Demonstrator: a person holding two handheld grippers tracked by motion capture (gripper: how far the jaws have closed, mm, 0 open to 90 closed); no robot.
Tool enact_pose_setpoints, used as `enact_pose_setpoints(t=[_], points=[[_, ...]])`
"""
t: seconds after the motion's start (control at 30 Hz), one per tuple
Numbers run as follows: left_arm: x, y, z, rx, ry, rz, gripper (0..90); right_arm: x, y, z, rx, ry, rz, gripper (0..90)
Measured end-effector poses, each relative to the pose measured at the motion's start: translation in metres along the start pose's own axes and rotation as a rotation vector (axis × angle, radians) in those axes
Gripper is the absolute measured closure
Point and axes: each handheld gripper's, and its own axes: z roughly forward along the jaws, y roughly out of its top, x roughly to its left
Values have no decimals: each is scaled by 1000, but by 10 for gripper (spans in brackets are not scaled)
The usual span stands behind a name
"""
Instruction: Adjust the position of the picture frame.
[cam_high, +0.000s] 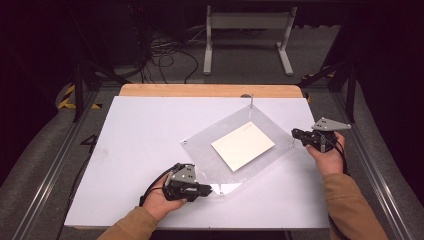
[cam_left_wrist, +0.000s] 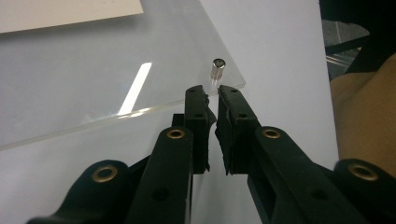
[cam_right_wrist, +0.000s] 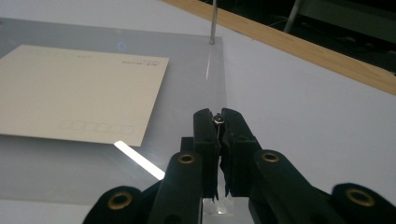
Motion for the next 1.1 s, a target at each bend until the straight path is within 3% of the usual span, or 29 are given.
enact_pose_setpoints(t=[0.07, 0.2, 0.3, 0.47, 0.5, 0.63, 0.7, 0.77, 0.83, 0.9, 0.93, 1.03, 1.1], points=[[2, -2, -2, -11, 9, -15, 781, -1, -5, 5, 12, -5, 5, 846], [12, -8, -6, -20, 27, -70, 711, -2, -14, 6, -29, -8, 38, 841], [20, -11, -11, -38, 55, -107, 665, 0, -18, 3, -52, -46, 65, 705], [32, -12, -24, -68, 109, -167, 535, 9, -24, -11, -103, -58, 104, 630], [34, -12, -26, -69, 118, -169, 529, 14, -27, -18, -122, -57, 110, 621], [43, -9, -39, -89, 172, -187, 510, 22, -32, -29, -118, -52, 113, 616], [52, -5, -46, -93, 219, -182, 507, 28, -34, -36, -115, -51, 115, 636], [62, -4, -51, -103, 236, -212, 507, 35, -33, -41, -112, -29, 100, 671], [71, -3, -51, -79, 261, -257, 480, 42, -31, -45, -106, 13, 78, 676], [84, -2, -52, -29, 322, -249, 473, 49, -29, -47, -97, 45, 48, 697], [91, -2, -52, -18, 349, -265, 471, 53, -28, -48, -91, 60, 34, 706], [106, -4, -51, -11, 372, -308, 469, 63, -25, -50, -85, 95, 1, 728], [116, -3, -49, -23, 383, -298, 479, 68, -23, -50, -84, 115, -13, 739]])
